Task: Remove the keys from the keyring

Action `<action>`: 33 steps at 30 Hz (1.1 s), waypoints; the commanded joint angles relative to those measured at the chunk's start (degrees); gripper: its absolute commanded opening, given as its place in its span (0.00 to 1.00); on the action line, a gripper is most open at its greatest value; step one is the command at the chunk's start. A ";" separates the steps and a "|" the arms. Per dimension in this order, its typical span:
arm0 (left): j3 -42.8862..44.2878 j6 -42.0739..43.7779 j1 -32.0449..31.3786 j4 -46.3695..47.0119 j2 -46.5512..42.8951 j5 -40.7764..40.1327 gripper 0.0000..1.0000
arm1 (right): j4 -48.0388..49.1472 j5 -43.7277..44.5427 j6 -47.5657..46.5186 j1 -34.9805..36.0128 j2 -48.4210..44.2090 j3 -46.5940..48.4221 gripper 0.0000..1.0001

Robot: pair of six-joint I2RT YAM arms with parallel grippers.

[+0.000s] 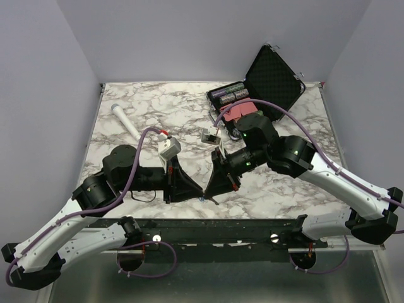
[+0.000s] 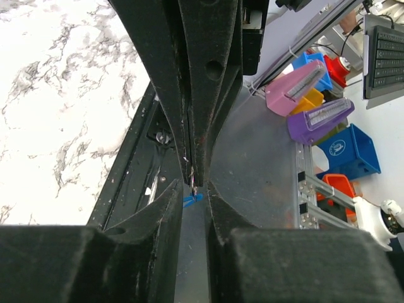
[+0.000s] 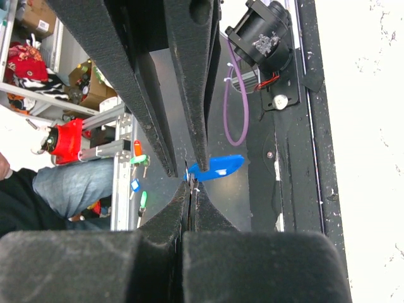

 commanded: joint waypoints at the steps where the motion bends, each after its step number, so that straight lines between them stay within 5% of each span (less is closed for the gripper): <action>1: 1.25 -0.37 -0.44 0.60 0.21 1.07 0.30 | -0.87 -0.97 -0.26 0.35 -0.83 1.71 0.01; 21: 1.34 -0.28 -2.55 0.87 1.96 1.16 0.00 | 0.97 -0.79 0.71 0.34 -1.71 1.89 0.01; 28: 2.57 -0.46 -2.82 -0.54 1.97 -1.83 0.00 | 3.08 3.42 2.02 0.35 -3.29 0.92 0.01; 33: 2.92 -1.68 -2.82 0.96 0.83 -3.15 0.00 | 3.52 5.79 2.64 0.34 -4.34 0.83 0.10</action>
